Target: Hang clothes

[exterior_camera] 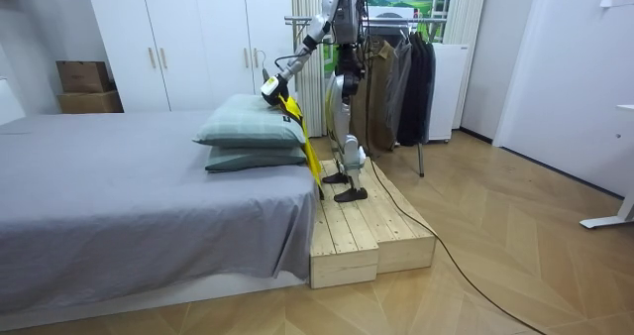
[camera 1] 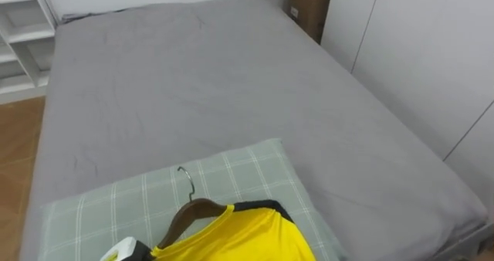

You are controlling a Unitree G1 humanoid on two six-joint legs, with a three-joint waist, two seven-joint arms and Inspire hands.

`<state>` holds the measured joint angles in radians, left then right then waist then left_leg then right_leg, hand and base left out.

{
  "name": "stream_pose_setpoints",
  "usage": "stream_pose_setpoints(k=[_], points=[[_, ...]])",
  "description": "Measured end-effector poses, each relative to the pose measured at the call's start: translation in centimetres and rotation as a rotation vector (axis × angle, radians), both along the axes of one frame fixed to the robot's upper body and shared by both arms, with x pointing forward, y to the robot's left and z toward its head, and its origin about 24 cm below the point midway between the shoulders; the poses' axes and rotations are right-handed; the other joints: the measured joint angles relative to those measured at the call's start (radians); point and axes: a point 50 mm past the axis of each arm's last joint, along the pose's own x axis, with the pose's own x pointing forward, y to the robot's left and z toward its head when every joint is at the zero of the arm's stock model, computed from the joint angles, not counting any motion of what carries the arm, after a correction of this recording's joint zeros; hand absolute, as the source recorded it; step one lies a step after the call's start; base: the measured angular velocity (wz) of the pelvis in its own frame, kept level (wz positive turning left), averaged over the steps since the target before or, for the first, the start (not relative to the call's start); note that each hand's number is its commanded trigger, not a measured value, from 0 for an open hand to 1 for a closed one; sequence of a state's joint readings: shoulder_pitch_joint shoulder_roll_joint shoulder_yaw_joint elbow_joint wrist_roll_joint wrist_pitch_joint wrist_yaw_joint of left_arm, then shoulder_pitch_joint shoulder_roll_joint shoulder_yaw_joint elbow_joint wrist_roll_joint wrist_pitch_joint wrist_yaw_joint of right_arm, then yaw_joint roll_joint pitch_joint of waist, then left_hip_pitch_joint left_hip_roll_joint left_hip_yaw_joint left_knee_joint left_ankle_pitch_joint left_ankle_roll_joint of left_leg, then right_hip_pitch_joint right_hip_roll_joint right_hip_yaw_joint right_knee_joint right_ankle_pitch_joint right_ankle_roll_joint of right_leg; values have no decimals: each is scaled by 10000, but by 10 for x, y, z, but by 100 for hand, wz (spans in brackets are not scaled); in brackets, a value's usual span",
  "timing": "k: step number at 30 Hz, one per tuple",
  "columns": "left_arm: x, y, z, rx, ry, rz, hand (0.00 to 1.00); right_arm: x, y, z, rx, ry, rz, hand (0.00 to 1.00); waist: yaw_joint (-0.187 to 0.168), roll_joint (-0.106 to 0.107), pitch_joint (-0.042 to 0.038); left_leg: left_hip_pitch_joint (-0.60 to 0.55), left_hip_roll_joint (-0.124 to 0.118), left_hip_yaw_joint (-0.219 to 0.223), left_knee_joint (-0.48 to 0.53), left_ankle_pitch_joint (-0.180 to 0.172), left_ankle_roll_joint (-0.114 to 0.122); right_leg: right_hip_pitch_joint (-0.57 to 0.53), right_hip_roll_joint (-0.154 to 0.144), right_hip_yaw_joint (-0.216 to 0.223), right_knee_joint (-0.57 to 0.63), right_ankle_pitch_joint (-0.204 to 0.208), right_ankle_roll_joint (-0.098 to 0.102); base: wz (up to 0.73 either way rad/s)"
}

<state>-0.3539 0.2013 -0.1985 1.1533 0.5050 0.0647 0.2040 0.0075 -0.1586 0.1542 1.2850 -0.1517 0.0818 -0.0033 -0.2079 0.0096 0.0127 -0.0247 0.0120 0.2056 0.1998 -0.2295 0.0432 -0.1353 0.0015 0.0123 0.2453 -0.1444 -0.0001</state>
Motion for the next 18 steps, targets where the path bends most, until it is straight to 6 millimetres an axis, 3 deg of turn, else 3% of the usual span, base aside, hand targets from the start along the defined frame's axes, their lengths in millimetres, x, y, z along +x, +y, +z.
stream_pose_setpoints(k=[9,18], points=[[-2,-15,3,-619,-512,-420,100,5,-1,1,-138,-416,-193,0,128,146,-98,417,92,-383,-25,1,-1,691,-15,-421,-251,59,-17,15],[-1,-26,15,-1182,-1346,-908,100,-1,-5,1,-255,-239,-241,0,242,225,-89,632,64,-471,-134,50,-46,1091,-12,-455,-466,63,-22,2]])
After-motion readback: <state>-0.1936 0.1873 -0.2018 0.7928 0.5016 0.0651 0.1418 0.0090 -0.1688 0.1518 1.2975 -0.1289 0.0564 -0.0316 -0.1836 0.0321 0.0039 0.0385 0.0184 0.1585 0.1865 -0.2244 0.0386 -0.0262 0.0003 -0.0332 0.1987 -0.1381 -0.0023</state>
